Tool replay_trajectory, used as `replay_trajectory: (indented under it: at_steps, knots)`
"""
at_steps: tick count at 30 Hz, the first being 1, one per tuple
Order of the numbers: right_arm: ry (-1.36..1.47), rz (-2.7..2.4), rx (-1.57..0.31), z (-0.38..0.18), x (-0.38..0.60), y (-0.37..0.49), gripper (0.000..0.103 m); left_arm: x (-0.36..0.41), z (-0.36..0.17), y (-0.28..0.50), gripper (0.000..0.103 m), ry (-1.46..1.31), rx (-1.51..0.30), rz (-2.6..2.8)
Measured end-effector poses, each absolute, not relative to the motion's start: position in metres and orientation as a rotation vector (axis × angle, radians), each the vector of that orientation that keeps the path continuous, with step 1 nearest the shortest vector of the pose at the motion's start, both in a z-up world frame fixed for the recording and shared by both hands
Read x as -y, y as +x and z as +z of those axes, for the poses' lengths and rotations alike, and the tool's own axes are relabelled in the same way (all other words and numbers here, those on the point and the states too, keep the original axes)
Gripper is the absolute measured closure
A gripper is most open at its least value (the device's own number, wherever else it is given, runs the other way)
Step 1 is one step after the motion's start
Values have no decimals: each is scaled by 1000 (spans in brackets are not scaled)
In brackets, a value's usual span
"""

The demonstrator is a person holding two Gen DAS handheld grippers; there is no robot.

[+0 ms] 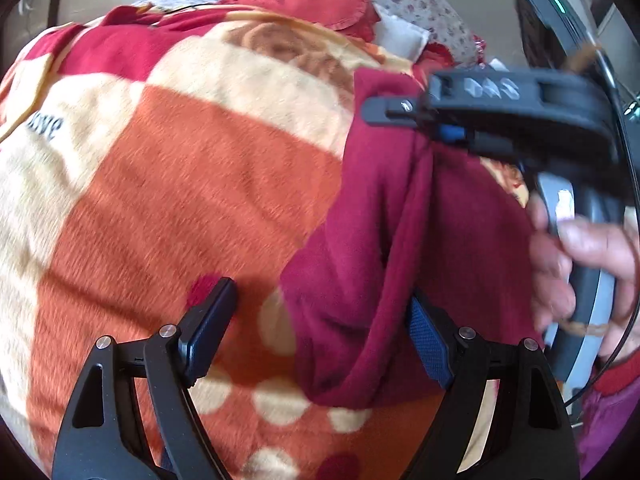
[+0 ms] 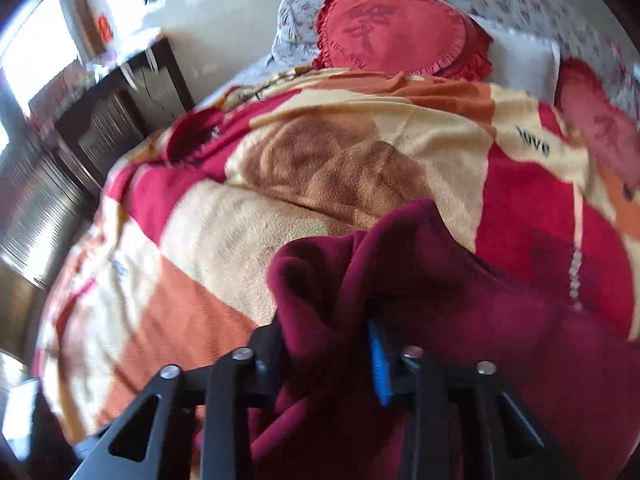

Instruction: Fold small clothes

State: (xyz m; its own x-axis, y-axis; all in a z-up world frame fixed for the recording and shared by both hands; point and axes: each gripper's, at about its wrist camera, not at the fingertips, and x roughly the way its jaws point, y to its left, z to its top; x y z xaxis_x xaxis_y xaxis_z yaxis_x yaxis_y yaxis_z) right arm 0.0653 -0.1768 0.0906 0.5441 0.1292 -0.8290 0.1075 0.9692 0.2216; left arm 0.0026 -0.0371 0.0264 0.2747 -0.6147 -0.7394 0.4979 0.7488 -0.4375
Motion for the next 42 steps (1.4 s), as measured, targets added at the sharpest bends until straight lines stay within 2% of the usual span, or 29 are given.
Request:
replay_trajectory:
  at_steps: [5, 8, 10, 12, 15, 19, 20, 22, 24, 27, 32, 42]
  knots:
    - [365, 76, -989, 90, 191, 54, 78, 55, 34, 9, 21, -103, -1046, -815]
    - [371, 89, -986, 89, 188, 54, 77, 64, 20, 14, 21, -68, -1108, -794]
    - [377, 93, -991, 87, 190, 55, 77, 62, 20, 10, 21, -84, -1081, -792]
    - [399, 98, -994, 83, 192, 57, 71, 61, 20, 6, 21, -90, -1081, -780]
    - [407, 116, -991, 84, 190, 60, 56, 59, 20, 1, 21, -102, -1074, -768]
    - [285, 76, -1015, 85, 172, 70, 54, 63, 21, -6, 21, -80, -1070, -757]
    - [245, 61, -1018, 85, 166, 71, 54, 63, 21, -7, 21, -84, -1070, -754]
    - [189, 34, -1015, 85, 160, 72, 64, 61, 21, -7, 30, -111, -1074, -740]
    - [193, 34, -996, 85, 163, 68, 71, 56, 22, -8, 53, -163, -1097, -754]
    - [287, 66, -953, 91, 178, 54, 81, 51, 26, -15, 67, -219, -1123, -767]
    - [386, 109, -882, 111, 202, 27, 83, 62, 59, -47, 72, -147, -1049, -788]
    - [491, 107, -772, 151, 264, -29, 83, 117, 115, -78, 73, -55, -987, -893]
